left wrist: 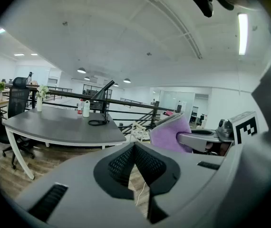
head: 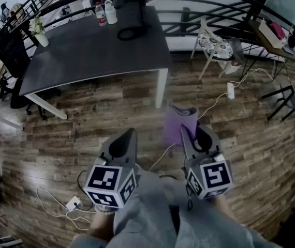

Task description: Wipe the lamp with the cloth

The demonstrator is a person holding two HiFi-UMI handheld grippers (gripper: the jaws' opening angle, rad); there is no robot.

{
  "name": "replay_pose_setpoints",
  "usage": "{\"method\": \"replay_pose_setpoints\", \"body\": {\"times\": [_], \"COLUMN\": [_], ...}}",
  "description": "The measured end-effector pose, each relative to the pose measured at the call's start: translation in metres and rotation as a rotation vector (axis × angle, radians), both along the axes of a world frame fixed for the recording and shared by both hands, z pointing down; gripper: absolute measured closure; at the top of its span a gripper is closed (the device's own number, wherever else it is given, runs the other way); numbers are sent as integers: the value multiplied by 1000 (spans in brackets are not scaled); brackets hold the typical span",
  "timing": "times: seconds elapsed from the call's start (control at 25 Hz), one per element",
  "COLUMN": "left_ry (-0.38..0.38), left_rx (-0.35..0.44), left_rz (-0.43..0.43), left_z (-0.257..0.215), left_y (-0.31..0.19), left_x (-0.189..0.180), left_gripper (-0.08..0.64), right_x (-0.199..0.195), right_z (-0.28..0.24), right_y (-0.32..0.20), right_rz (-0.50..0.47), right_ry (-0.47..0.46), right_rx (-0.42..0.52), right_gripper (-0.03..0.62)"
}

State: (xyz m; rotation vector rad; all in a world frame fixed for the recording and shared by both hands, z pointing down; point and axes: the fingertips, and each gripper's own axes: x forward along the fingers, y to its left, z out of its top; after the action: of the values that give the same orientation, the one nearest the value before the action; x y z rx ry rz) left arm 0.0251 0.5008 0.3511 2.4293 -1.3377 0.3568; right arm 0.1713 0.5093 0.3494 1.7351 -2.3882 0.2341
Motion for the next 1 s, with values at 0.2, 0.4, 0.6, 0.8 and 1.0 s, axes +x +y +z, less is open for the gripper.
{"method": "replay_pose_setpoints", "body": {"times": [0.2,0.4,0.6,0.8,1.0], "left_ry": [2,-1,-2,3,1], "left_rx": [13,15,15,7,-1], "left_rz": [-2,-8,-9,-5,11], "left_z": [-6,-6,-6,-3,0], "left_y": [-3,-2,-2,0,4], "left_x": [0,-2,1,7,13], "left_gripper": [555,555,555,555,555], "right_x": [1,0,4,12,17], "right_z": [-2,-1,-1,0,4], "right_y": [-3,-2,-1,1,5], "right_rz": [1,-6,4,20,35], "right_ry": [-4,-5,-14,-24,-29], "right_rx": [-3,1,-2,-1,-11], "right_gripper": [506,506,505,505,505]}}
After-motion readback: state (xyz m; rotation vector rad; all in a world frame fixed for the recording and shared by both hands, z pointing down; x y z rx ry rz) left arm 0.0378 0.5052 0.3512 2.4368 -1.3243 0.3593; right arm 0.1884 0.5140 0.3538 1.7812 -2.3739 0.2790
